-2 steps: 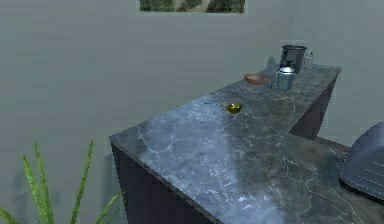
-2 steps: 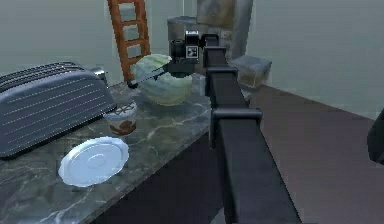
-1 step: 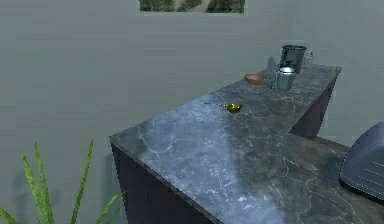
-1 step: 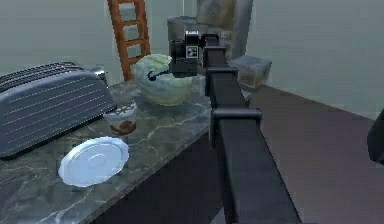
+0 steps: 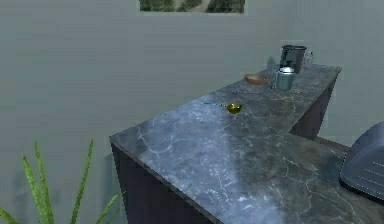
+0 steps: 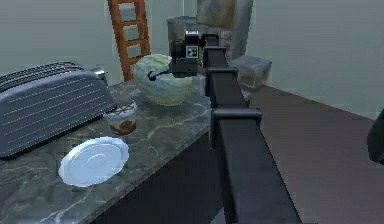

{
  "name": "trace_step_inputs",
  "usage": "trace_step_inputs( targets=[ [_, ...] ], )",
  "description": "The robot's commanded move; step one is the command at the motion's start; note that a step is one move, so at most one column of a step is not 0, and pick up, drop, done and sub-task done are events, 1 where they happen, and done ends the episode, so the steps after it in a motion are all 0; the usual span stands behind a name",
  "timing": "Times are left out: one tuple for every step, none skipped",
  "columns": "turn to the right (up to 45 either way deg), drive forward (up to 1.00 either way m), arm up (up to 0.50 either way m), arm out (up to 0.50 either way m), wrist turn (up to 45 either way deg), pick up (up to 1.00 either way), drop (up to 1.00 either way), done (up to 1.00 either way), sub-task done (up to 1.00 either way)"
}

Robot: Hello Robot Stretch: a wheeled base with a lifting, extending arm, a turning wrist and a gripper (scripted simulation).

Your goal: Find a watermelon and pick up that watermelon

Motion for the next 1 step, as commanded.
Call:
trace_step_inputs(
  targets=[
    [0.0,0.0,0.0,0.0,0.0,0.0,0.0,1.0,0.0]
  ],
)
